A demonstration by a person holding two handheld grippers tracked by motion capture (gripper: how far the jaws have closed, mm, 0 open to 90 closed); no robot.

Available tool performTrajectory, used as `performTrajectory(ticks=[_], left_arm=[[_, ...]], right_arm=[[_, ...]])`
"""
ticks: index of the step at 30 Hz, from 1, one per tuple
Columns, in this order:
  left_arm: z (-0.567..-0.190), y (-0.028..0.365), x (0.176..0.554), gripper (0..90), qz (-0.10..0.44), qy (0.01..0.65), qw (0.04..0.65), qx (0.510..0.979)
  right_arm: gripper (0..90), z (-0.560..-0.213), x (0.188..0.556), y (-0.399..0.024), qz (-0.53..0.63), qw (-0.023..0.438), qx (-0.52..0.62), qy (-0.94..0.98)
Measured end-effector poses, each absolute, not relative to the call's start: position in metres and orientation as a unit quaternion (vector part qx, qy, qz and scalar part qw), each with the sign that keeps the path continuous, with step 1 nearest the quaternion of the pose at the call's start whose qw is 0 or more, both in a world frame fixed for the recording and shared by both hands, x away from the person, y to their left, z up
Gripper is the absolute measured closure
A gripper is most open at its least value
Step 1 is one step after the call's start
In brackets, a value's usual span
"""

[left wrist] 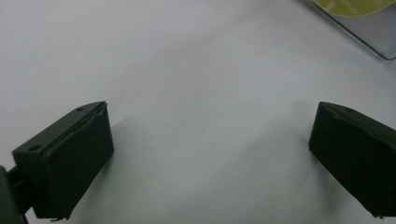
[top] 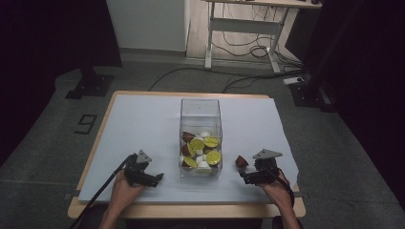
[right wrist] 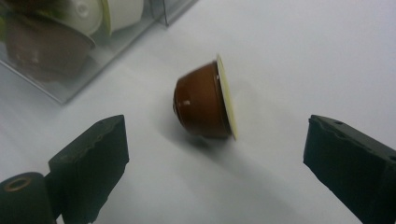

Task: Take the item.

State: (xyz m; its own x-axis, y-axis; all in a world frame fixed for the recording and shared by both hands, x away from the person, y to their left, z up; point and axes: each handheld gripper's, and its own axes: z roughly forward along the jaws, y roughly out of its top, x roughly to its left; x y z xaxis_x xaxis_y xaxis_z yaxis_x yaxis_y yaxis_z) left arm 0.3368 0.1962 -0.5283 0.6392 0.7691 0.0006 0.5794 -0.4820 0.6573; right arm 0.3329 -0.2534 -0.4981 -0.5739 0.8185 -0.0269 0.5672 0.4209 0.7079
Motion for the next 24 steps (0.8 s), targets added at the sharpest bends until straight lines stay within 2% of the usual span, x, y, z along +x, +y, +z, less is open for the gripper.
performTrajectory(ticks=[13,19,24], left_arm=[[-0.528,0.196,0.337,0.0,0.149,0.398,0.318,0.848],[-0.528,0.196,0.337,0.0,0.149,0.398,0.318,0.848],[-0.528,0.196,0.337,0.0,0.149,0.398,0.318,0.848]], right_arm=[[6.4,-0.521,0.333,-0.257,0.304,0.163,0.426,0.836],[0.2,-0.527,0.335,-0.258,0.298,0.155,0.432,0.837],[0.0,-0.530,0.334,-0.260,0.310,0.159,0.434,0.831]])
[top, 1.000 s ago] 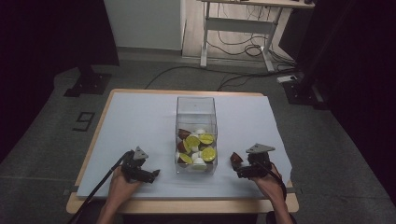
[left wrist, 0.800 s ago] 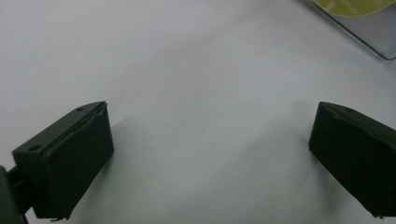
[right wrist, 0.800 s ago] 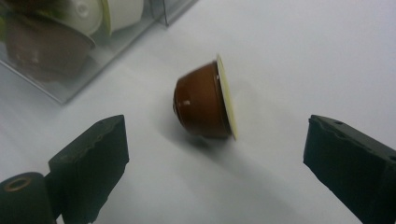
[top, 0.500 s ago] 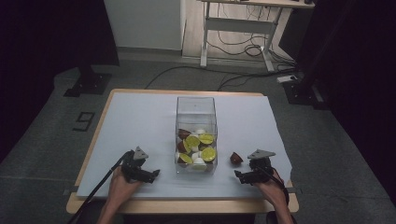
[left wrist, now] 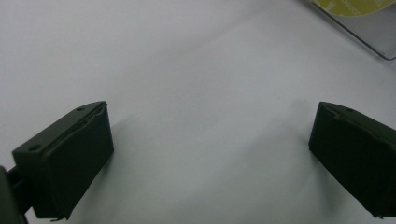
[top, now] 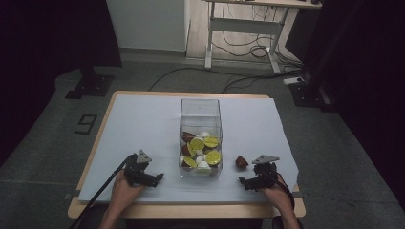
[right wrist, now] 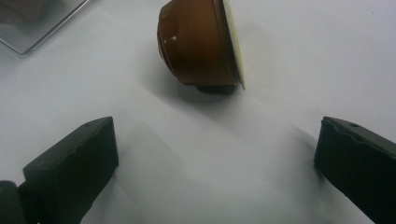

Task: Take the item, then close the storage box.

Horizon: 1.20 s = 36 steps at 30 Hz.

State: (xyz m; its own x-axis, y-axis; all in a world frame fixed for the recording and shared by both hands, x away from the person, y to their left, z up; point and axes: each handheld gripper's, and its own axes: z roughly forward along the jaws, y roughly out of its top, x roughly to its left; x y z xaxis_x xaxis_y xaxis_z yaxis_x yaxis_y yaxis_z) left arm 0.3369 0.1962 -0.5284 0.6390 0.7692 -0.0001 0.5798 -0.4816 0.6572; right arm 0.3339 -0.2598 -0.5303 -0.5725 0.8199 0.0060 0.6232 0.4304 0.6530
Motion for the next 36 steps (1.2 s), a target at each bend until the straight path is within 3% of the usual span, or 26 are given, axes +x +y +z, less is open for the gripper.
performTrajectory(ticks=[36], left_arm=[[-0.526,0.196,0.333,0.5,0.156,0.392,0.314,0.851]], right_arm=[[0.0,-0.519,0.332,-0.255,0.294,0.158,0.440,0.834]])
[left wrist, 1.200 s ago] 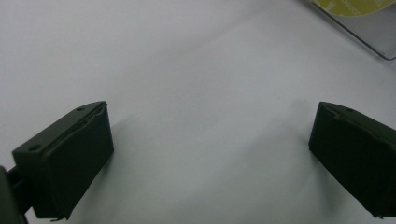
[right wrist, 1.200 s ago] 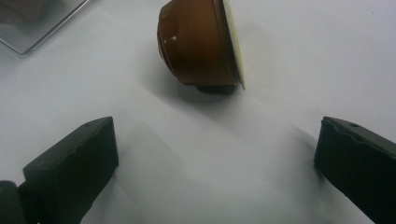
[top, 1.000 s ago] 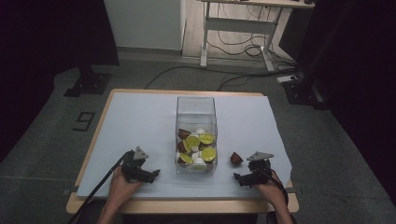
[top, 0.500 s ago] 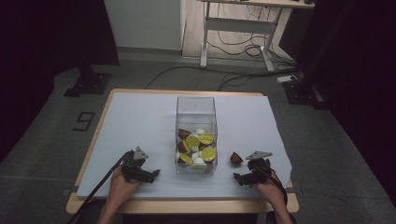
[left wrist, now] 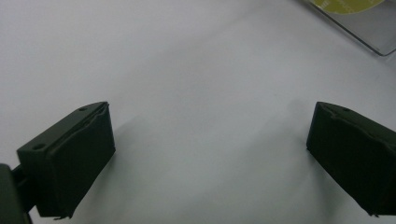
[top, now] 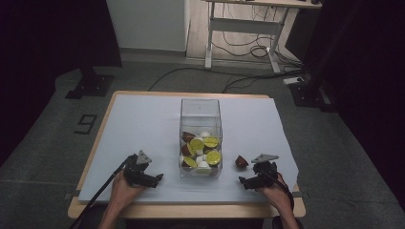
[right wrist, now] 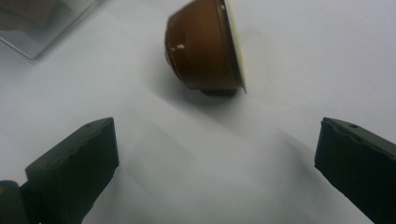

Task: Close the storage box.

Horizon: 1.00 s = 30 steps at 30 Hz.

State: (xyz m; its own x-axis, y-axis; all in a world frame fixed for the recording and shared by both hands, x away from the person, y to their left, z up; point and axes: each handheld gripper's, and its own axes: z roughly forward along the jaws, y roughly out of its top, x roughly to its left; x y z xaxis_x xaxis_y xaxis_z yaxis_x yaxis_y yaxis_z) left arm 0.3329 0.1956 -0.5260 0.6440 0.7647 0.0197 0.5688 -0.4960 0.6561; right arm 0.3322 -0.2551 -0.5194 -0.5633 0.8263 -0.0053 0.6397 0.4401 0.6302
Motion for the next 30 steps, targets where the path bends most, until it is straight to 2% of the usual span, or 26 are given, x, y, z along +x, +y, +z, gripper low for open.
performTrajectory(ticks=[6,13,24,30], left_arm=[[-0.523,0.193,0.330,1.7,0.150,0.388,0.317,0.852],[-0.511,0.188,0.324,2.9,0.141,0.371,0.357,0.845],[-0.491,0.171,0.317,4.9,0.129,0.334,0.384,0.851],[-0.484,0.162,0.315,6.4,0.130,0.319,0.388,0.855]], right_arm=[[0.4,-0.512,0.330,-0.253,0.308,0.165,0.434,0.830],[0.4,-0.500,0.327,-0.253,0.343,0.166,0.432,0.818],[0.6,-0.492,0.324,-0.242,0.362,0.154,0.411,0.822],[6.1,-0.487,0.323,-0.233,0.372,0.155,0.399,0.824]])
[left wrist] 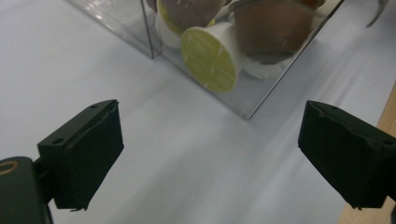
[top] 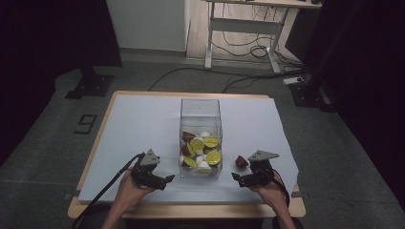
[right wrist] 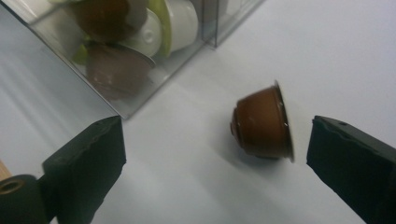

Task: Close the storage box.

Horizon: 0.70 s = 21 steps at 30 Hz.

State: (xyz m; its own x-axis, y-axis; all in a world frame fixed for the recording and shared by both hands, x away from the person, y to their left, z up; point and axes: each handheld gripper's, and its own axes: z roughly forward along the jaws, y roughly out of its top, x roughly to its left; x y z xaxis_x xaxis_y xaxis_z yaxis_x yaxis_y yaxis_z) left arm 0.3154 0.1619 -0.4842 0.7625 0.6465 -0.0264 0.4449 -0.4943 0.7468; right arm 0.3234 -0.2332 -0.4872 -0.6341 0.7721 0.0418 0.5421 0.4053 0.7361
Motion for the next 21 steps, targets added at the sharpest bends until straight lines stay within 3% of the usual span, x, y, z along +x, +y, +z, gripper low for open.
performTrajectory(ticks=[12,21], left_arm=[[-0.477,0.148,0.318,14.7,0.131,0.303,0.398,0.856],[-0.479,0.143,0.319,24.6,0.132,0.288,0.396,0.862]], right_arm=[[15.0,-0.479,0.321,-0.217,0.392,0.144,0.371,0.829],[28.0,-0.475,0.320,-0.207,0.400,0.127,0.350,0.838]])
